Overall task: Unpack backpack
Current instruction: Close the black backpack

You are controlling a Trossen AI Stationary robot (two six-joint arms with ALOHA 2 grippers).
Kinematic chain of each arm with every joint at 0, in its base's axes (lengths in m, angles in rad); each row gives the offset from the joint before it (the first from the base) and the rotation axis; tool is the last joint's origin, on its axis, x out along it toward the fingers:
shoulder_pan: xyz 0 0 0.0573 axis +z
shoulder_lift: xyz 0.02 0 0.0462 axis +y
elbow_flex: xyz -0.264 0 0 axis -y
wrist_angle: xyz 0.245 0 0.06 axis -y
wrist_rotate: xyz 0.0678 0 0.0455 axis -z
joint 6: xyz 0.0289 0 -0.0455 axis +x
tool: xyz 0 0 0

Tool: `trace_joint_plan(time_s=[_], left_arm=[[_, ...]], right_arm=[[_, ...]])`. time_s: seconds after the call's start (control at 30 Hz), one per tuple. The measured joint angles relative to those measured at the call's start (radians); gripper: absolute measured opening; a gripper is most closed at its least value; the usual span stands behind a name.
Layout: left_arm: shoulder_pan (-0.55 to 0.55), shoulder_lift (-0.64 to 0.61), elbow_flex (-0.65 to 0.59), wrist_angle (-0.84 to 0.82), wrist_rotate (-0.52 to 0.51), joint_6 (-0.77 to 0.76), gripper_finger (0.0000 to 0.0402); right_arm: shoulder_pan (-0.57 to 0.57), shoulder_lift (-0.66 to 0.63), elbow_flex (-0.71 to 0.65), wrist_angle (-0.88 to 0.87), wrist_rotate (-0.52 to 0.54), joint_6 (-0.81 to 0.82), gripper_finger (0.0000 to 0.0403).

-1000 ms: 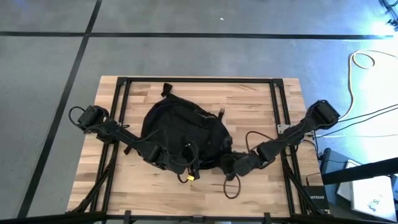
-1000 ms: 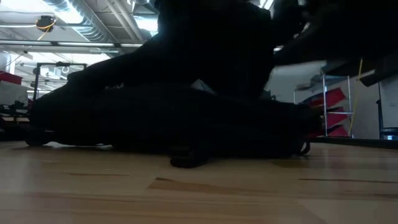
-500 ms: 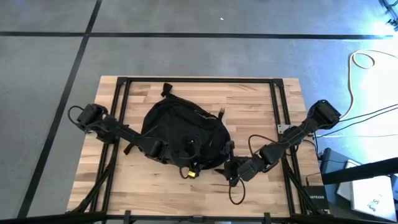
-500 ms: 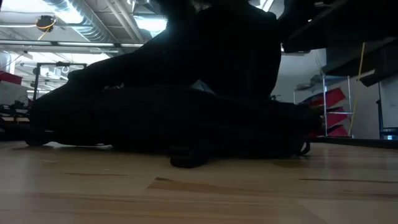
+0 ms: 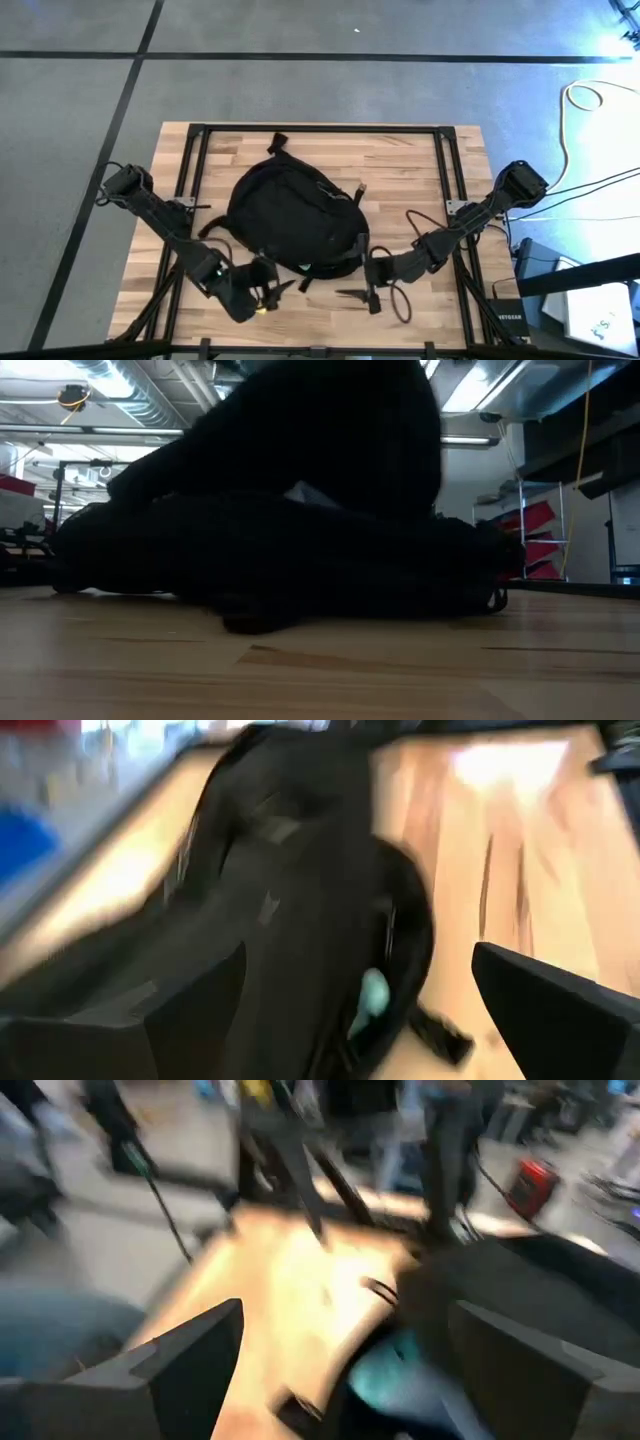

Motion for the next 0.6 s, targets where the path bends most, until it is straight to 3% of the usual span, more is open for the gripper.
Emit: trace_joint_plan(time_s=[0.07,0.23,0.43,0.6], left_arm=[[-0.033,0.000,0.000,-0.117,0.050,-0.152,0.0372],[-0.156,0.000,0.000,-0.366,0.134,-0.461,0.0372],[-0.209,0.000,0.000,-0.658,0.148,-0.808,0.0372],[-0.183,0.022,-0.001,-0.833,0.119,-0.847,0.0372]], right_arm=[[0.016,-0.005,0.013,0.009,-0.058,-0.002,0.0335],[0.041,-0.026,0.036,0.004,-0.005,-0.017,0.0335],[-0.036,0.053,0.090,-0.070,0.012,0.024,0.0335],[-0.088,0.132,0.136,-0.091,-0.023,0.079,0.0335]])
